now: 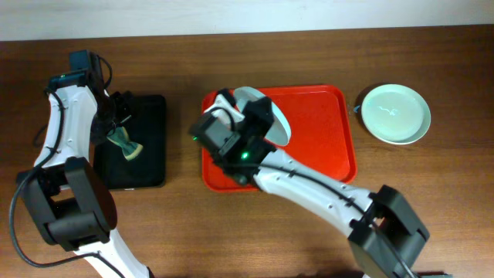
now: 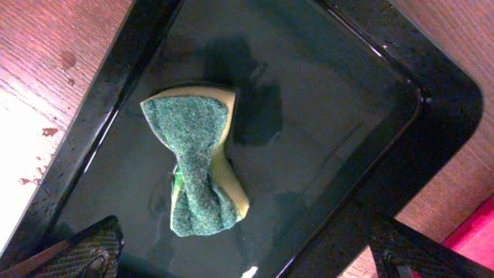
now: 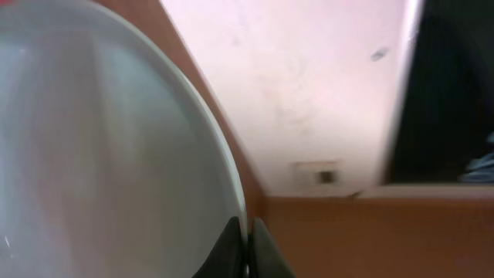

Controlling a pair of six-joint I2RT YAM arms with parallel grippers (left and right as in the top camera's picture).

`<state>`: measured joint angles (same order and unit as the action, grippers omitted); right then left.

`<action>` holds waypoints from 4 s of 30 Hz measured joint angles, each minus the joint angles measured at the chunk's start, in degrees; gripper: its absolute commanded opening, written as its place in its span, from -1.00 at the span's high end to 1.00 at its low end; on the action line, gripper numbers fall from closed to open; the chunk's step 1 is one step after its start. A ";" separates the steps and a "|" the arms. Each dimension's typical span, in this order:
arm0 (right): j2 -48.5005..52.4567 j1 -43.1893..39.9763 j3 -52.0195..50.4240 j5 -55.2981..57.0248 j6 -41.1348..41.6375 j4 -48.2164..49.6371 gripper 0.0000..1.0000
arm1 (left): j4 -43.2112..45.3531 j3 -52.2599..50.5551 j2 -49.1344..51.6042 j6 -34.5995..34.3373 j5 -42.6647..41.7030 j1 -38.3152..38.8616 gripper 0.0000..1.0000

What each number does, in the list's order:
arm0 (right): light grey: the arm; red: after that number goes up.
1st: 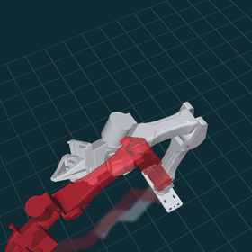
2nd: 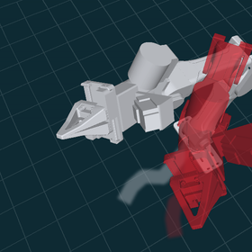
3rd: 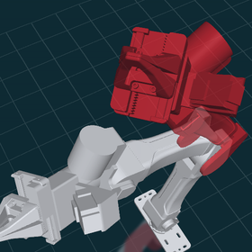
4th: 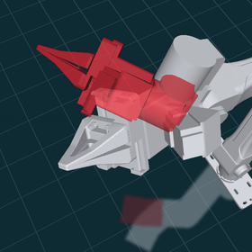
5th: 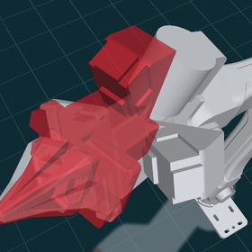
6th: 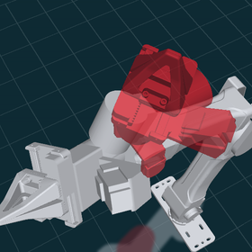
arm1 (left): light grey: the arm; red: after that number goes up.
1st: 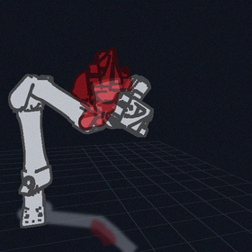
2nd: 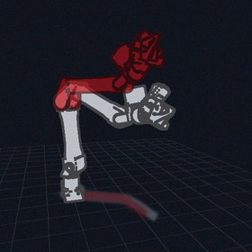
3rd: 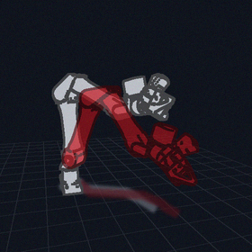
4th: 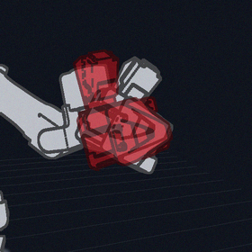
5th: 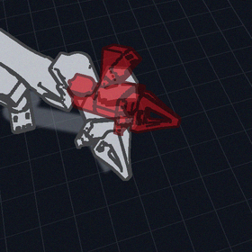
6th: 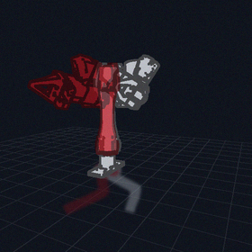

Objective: Clean dirty plates on tray and stack at the side

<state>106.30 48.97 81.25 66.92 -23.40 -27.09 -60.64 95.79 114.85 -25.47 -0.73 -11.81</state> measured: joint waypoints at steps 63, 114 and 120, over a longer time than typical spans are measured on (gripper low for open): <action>-59.30 -59.45 -0.02 -71.71 43.17 -46.27 -0.97 | -0.02 0.02 0.00 0.00 0.00 0.00 -0.99; -105.44 -48.33 -78.42 -69.64 33.73 30.77 -0.98 | -0.02 0.07 0.00 0.02 -0.37 0.00 -0.98; -105.46 -48.33 -80.63 -68.61 32.76 30.45 -0.97 | -0.02 0.07 0.00 0.02 -0.37 0.00 -0.98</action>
<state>0.84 0.64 0.62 -1.69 9.37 3.36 -60.66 95.85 114.85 -25.45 -1.10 -11.81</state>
